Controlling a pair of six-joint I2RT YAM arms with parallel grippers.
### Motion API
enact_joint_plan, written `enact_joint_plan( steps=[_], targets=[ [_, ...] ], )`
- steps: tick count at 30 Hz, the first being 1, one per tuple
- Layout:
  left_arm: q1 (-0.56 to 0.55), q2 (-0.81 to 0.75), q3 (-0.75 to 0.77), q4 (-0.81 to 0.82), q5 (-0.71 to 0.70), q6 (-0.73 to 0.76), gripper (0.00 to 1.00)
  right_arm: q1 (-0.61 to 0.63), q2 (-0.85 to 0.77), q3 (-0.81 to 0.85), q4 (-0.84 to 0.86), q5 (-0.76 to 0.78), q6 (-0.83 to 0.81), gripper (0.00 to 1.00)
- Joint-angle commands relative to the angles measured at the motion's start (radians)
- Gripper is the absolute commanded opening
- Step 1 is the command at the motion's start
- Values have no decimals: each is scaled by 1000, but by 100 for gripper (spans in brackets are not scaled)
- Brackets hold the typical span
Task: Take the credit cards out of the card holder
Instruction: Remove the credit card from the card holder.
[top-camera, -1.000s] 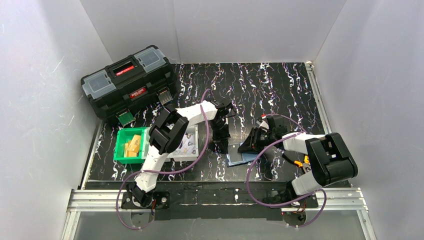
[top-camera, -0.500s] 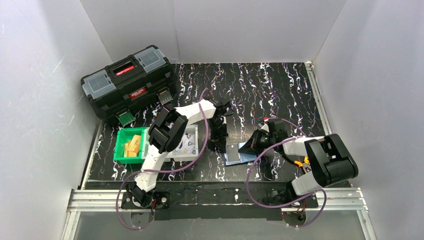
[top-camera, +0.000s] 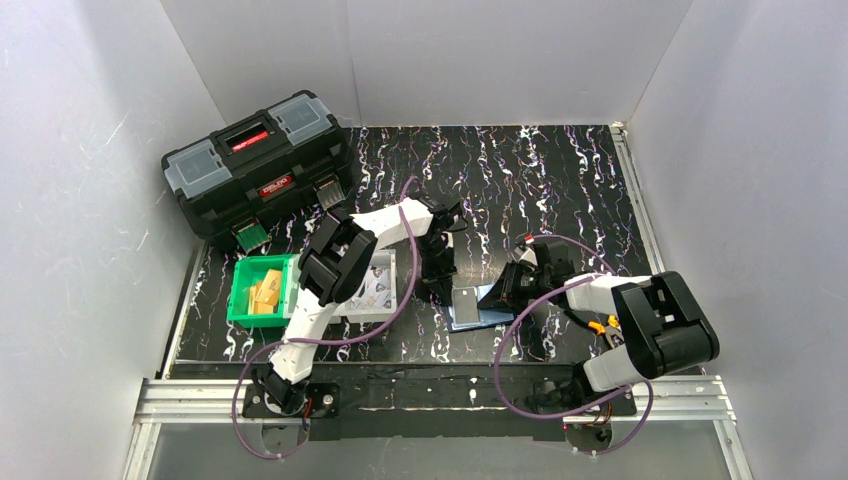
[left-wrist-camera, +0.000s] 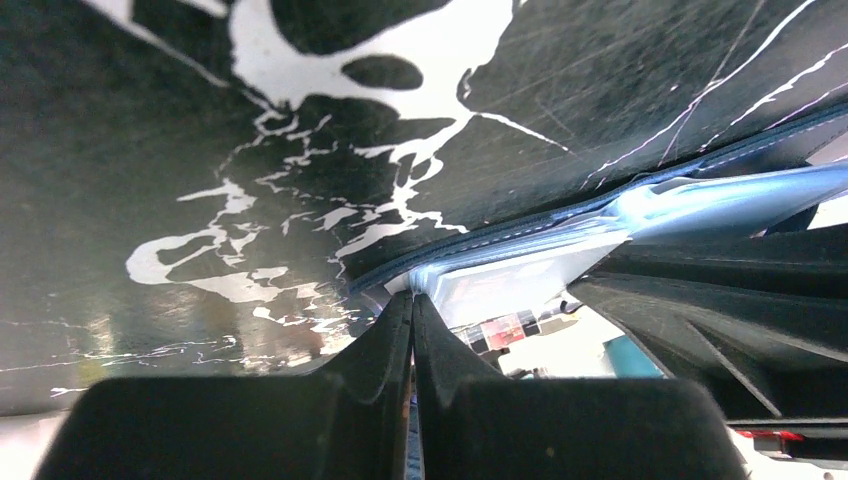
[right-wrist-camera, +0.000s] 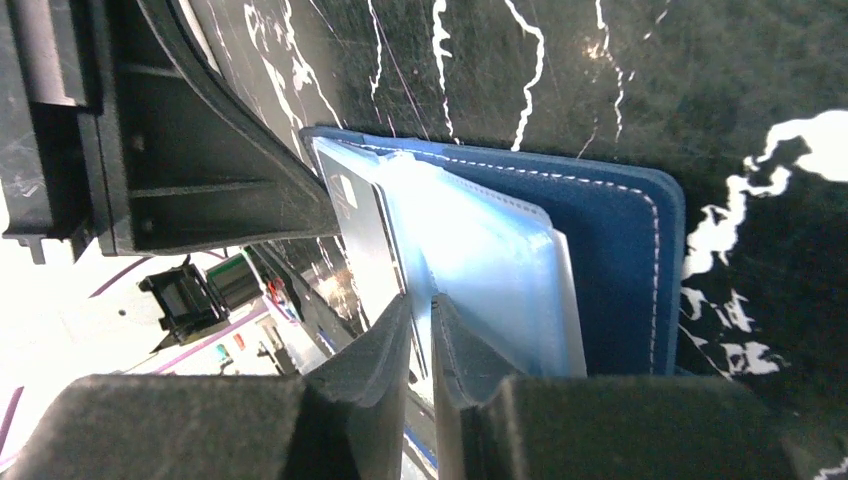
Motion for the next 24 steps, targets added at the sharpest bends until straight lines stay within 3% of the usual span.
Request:
enact_joint_plan(
  steps=[1, 9, 24],
  targets=[
    [37, 133, -16, 35, -354, 85, 0, 14, 32, 18, 52, -77, 19, 20],
    [70, 81, -7, 29, -395, 136, 0, 36, -24, 10, 50, -70, 87, 23],
    [81, 46, -18, 18, -442, 184, 0, 20, -208, 177, -267, 49, 32, 37]
  ],
)
